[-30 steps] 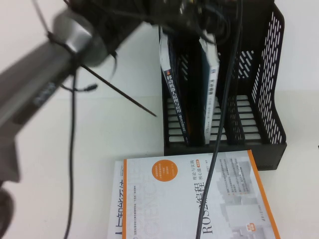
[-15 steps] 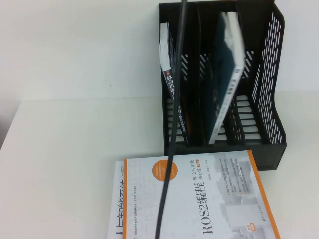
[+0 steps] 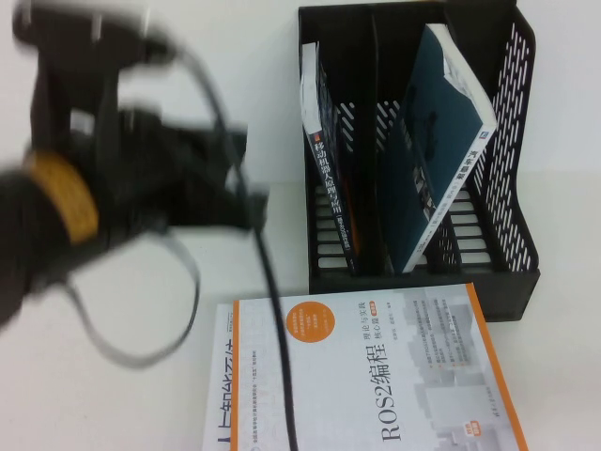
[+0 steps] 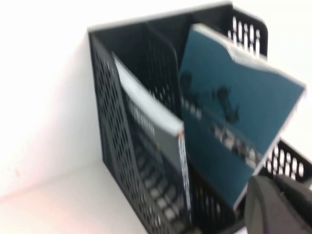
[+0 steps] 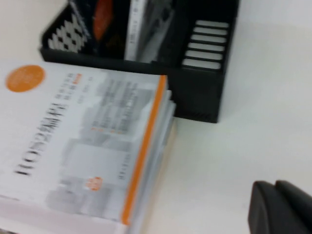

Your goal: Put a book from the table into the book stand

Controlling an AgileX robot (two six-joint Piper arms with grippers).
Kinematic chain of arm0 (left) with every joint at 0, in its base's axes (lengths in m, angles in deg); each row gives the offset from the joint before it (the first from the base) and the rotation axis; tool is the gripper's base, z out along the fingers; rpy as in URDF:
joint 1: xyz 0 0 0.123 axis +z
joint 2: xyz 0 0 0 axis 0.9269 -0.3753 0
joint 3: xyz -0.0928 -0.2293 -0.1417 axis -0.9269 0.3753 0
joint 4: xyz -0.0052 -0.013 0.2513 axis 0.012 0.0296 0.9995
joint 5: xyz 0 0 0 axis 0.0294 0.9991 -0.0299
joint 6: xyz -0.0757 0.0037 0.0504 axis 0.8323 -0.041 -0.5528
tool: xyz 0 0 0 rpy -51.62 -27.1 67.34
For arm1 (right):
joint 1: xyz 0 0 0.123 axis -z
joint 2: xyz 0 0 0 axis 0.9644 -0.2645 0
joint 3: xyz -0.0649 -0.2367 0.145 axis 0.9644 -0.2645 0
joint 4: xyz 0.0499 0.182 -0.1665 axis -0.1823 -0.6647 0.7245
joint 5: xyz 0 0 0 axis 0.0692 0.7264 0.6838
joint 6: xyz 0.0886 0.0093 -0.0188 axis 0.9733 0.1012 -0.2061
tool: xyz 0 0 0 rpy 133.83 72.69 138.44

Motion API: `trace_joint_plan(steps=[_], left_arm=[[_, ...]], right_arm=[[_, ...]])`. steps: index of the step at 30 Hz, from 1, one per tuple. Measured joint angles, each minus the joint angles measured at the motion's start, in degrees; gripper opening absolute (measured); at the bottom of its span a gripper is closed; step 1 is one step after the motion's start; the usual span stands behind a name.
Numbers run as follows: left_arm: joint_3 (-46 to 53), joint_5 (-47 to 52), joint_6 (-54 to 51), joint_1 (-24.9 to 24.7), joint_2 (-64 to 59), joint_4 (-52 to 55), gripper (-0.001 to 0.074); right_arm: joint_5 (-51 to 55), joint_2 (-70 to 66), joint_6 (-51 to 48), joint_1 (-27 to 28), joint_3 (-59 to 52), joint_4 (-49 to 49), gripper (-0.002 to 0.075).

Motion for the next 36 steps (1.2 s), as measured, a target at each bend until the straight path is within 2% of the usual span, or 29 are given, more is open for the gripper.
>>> trace_joint_plan(steps=[4, 8, 28, 36], left_arm=[[7.6, -3.46, 0.36, 0.0, 1.21, 0.0, 0.0001], [10.96, -4.89, 0.36, 0.0, 1.14, -0.11, 0.0001], [11.43, -6.44, 0.5, 0.29, 1.42, -0.11, 0.0], [16.87, -3.81, -2.38, 10.97, 13.78, 3.33, -0.0001]], right_arm=[[0.34, 3.1, 0.0, 0.0, -1.99, -4.17, -0.0002], [2.16, 3.59, 0.0, 0.0, -3.25, -4.98, -0.0002], [3.06, 3.57, 0.0, 0.0, -3.87, -5.32, -0.0002], [3.06, 3.57, 0.0, 0.0, -3.87, -5.41, -0.0002]])
